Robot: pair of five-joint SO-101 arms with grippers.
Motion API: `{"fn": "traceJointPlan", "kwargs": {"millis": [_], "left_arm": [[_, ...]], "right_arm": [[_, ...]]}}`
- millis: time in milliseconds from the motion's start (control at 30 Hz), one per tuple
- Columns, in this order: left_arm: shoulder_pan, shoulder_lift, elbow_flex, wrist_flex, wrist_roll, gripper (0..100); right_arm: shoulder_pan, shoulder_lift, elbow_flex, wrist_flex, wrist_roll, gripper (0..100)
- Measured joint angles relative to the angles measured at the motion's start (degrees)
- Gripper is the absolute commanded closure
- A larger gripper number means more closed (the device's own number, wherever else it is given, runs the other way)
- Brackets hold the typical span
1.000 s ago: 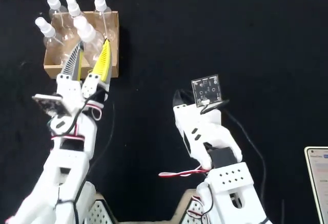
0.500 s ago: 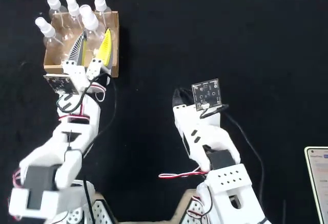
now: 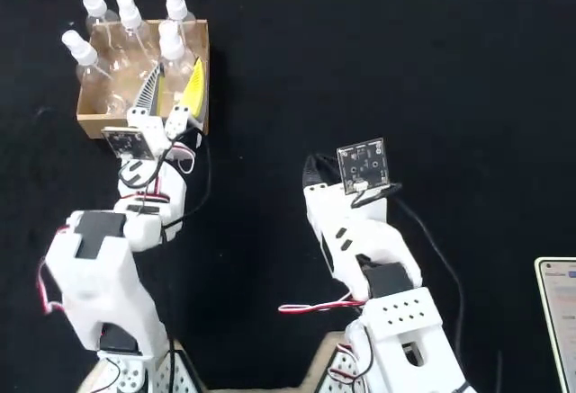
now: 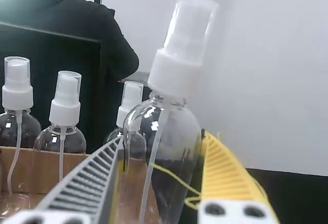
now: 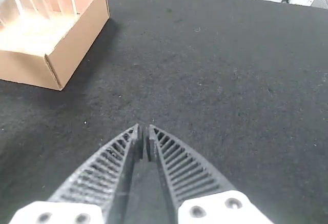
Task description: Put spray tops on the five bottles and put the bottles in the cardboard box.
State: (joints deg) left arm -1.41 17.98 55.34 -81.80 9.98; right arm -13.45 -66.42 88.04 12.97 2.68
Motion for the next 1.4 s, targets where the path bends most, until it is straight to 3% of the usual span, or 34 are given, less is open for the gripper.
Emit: {"fn": "traceJointPlan", "kwargs": {"millis": [500, 900, 1100, 1400], "left_arm": [[-0.6, 11.9, -8.4, -1.8, 0.0, 94], [-0.6, 12.5, -8.4, -1.7, 0.0, 94], [-0.6, 12.5, -9.5, 5.9, 0.0, 94], [-0.6, 12.5, -9.8, 3.9, 0.0, 93]], "right_arm": [[0.0, 0.0, 0.0, 0.0, 0.0, 98.6], [0.0, 0.0, 0.0, 0.0, 0.0, 98.6], [0.0, 0.0, 0.0, 0.0, 0.0, 98.6], [0.0, 0.0, 0.0, 0.0, 0.0, 98.6]]}}
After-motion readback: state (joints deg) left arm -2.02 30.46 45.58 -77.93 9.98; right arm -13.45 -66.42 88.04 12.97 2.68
